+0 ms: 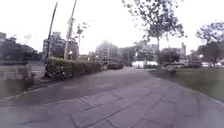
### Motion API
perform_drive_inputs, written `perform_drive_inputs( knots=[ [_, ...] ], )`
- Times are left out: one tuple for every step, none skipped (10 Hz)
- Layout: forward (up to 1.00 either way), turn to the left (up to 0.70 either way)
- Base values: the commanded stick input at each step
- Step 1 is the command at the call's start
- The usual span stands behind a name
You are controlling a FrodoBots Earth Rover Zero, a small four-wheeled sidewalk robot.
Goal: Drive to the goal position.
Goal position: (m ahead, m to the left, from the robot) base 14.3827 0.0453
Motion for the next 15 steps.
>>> perform_drive_inputs(
  knots=[
    [0.70, 0.00],
    [0.70, -0.26],
    [0.70, -0.34],
    [0.70, -0.35],
    [0.70, -0.35],
    [0.70, -0.15],
    [0.70, 0.00],
    [0.70, 0.00],
    [0.70, 0.00],
    [0.70, 0.00],
    [0.70, 0.00],
    [0.70, 0.00],
    [0.70, 0.00],
    [0.70, 0.00],
    [0.70, 0.00]
  ],
)
